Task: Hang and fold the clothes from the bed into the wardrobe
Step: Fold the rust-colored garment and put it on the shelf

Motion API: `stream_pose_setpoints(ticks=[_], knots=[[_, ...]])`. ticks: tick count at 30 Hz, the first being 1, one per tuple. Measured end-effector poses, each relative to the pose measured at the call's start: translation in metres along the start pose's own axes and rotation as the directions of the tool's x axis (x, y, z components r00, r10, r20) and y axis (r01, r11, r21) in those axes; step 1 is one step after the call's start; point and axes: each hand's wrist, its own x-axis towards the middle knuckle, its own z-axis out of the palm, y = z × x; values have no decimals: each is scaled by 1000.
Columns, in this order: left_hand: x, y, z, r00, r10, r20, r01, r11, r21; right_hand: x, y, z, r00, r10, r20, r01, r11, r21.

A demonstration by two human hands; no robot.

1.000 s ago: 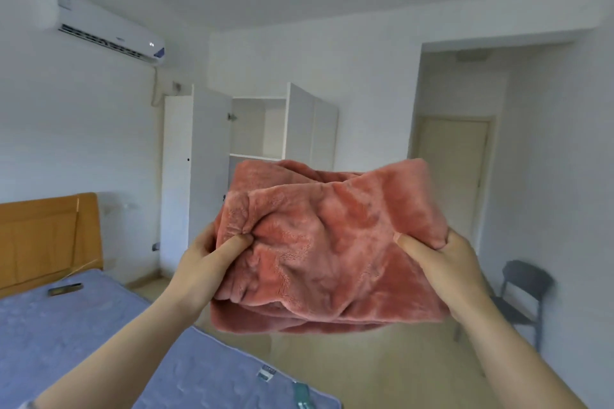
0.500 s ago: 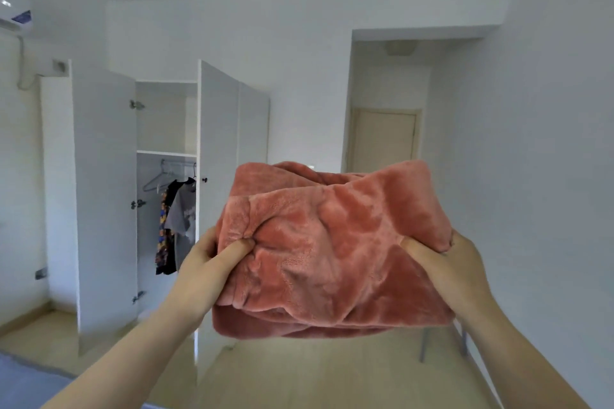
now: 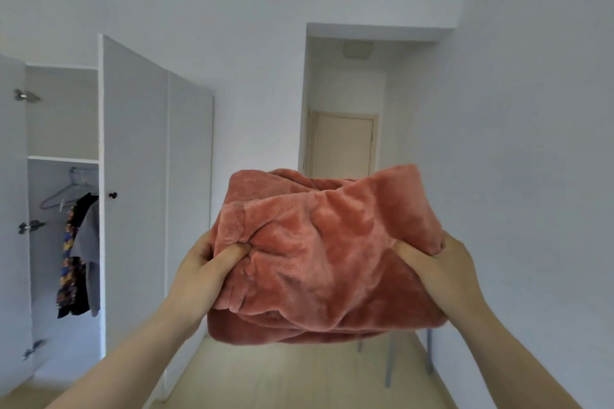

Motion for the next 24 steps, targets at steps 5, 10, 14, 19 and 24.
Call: stream_pose_setpoints(ticks=[5, 10, 14, 19, 24], knots=[[61, -34, 55, 999, 12, -50, -12, 1000, 3, 74, 54, 15, 999, -9, 41, 7, 1000, 30], [123, -61, 101, 996, 20, -90, -18, 1000, 22, 152, 99, 35, 998, -16, 61, 13, 999, 38], [169, -87, 117, 996, 6, -86, -4, 1000, 30, 197, 131, 65, 996, -9, 89, 4, 998, 55], [239, -122, 116, 995, 20, -96, -18, 1000, 25, 248, 161, 124, 993, -13, 116, 2, 996, 94], [315, -159, 98, 989, 48, -136, -45, 999, 29, 298, 178, 198, 991, -38, 130, 23, 993, 116]])
